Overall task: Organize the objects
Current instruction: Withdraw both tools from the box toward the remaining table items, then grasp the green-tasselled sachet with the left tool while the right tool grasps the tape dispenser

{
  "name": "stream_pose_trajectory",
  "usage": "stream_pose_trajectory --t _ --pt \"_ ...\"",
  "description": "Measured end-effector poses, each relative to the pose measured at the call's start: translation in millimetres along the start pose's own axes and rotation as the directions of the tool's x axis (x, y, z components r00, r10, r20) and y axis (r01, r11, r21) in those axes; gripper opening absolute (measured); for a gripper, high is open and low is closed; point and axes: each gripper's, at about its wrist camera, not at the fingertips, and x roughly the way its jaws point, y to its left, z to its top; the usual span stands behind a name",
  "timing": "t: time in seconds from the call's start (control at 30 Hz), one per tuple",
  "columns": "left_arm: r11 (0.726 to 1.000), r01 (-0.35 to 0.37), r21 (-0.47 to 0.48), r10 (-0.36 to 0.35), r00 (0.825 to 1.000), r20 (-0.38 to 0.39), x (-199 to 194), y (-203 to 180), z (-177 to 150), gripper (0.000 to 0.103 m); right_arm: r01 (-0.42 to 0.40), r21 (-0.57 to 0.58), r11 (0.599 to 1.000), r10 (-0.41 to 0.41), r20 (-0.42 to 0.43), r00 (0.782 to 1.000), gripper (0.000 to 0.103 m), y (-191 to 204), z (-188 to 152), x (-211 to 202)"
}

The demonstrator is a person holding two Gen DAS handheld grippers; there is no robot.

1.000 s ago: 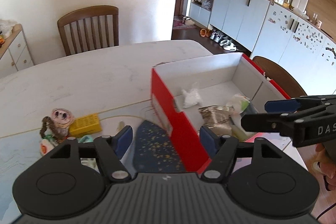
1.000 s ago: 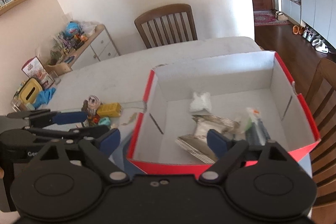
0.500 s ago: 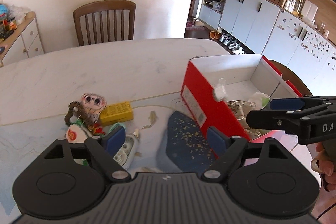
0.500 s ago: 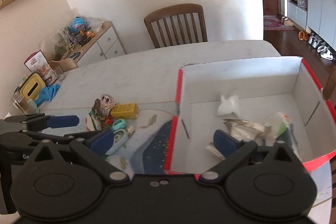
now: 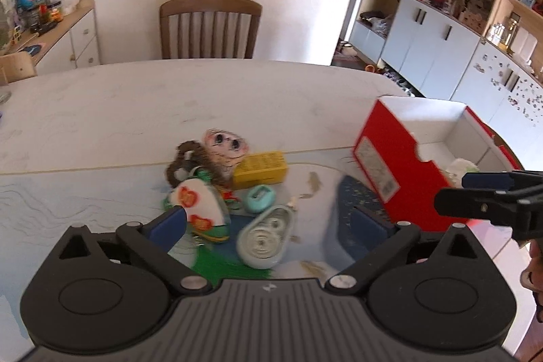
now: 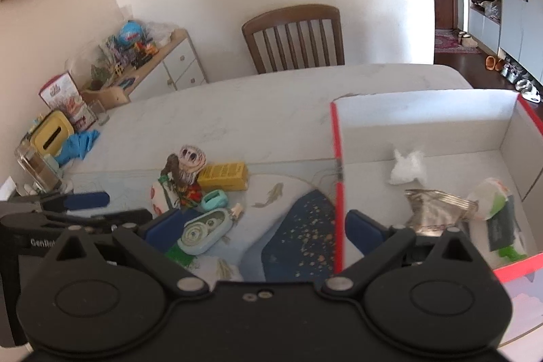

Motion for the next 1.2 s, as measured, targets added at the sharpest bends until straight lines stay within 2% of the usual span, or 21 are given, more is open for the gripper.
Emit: stream_pose_trajectory --t 0.13,0.23,0.33,0.47,0.73,0.87,1.07,1.2 --pt "1.0 0.003 0.01 -0.002 0.998 -0.056 12.1 15.3 -1.5 0.103 -0.033 -0.055 0.998 0.031 -0.031 0.999 0.099 17.9 -2.8 13.5" --pt "1.0 -0.022 0.015 0.023 0.999 -0.049 20.7 24.2 -4.7 0.103 -0.056 -0.088 0.994 0.05 -0.069 0.996 0.099 31.7 -6.5 26.9" --pt "0.999 -0.033 0.003 0.033 0.998 -0.06 31.8 35.4 -3.8 0.103 -0.05 -0.121 0.991 0.036 -0.117 0.992 0.099 44.2 -11.4 43.8" --pt "0.999 -0.049 -0.022 0.048 0.997 -0.068 45.8 49.0 -0.3 0.103 -0.061 -0.137 0.989 0.033 -0.199 0.979 0.089 56.4 -18.3 71.9" --pt "0.999 -0.033 -0.031 0.029 0.993 -0.115 74.4 64.1 7.4 0.103 -0.075 -0.146 0.986 0.038 -0.243 0.969 0.086 74.7 -26.4 108.8" --pt "0.998 -0.033 -0.048 0.026 0.991 -0.135 87.2 69.4 11.8 0.103 -0.068 -0.101 0.993 0.04 -0.254 0.966 0.086 76.4 -24.4 127.2" --pt "0.999 -0.021 -0.047 0.013 0.988 -0.153 100.1 72.8 12.0 0.102 -0.065 -0.067 0.996 0.045 -0.262 0.964 0.085 82.7 -22.1 148.1" --pt "0.999 -0.006 -0.034 0.001 0.988 -0.151 104.4 72.5 10.1 0.101 -0.049 -0.084 0.995 0.026 -0.261 0.965 0.084 89.6 -22.3 156.7"
